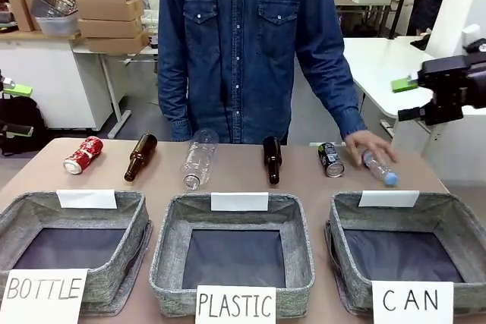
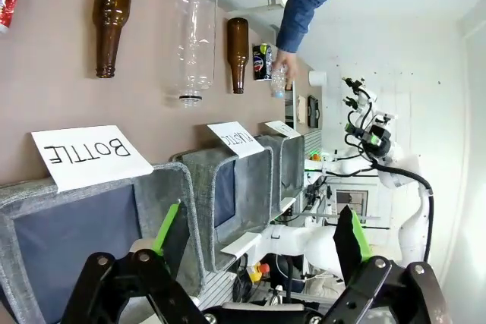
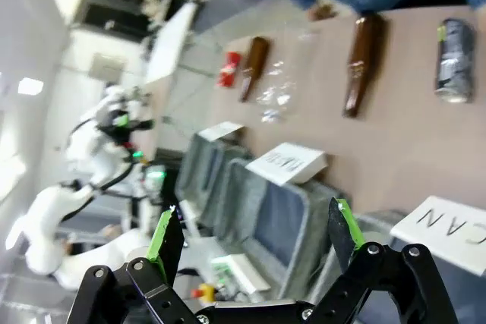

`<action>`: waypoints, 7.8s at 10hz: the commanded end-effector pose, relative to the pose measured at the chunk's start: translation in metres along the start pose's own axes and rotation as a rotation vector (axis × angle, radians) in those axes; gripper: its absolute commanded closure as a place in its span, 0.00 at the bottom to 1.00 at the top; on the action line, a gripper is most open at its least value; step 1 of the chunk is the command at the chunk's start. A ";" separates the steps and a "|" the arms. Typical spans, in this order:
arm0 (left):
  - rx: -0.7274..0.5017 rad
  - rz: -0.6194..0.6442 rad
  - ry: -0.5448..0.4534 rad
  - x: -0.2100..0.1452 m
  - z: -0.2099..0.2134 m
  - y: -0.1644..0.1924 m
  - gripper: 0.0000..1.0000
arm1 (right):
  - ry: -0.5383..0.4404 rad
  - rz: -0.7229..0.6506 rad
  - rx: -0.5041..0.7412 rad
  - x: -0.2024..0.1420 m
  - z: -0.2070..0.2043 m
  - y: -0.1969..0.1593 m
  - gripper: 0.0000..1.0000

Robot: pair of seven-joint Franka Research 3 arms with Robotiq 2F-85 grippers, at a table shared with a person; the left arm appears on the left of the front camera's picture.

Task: Sort the can waste into the basket.
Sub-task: Pick up the can waste from the table and place it in the right Fabric basket.

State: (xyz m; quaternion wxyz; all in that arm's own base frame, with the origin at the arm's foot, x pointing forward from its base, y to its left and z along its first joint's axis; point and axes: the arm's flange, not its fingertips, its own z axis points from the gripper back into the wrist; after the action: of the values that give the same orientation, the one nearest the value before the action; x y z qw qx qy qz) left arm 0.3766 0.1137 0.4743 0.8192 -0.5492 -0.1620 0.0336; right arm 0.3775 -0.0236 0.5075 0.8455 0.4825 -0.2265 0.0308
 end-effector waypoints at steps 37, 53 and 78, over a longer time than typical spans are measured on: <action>-0.021 -0.026 -0.006 0.002 0.001 -0.001 0.00 | 0.259 0.146 -0.840 0.103 -0.208 -0.077 0.00; -0.021 -0.026 -0.006 0.002 0.001 -0.001 0.00 | 0.323 0.143 -1.101 0.105 -0.288 -0.139 1.00; -0.021 -0.026 -0.006 0.002 0.001 -0.001 0.00 | 0.670 0.428 -0.658 -0.060 -0.008 0.002 0.00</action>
State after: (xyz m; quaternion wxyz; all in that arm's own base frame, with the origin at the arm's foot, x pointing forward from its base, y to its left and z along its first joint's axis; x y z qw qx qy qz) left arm 0.3781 0.1158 0.4757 0.8194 -0.5485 -0.1635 0.0302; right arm 0.3209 -0.0027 0.4821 0.9559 0.0917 -0.0287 0.2776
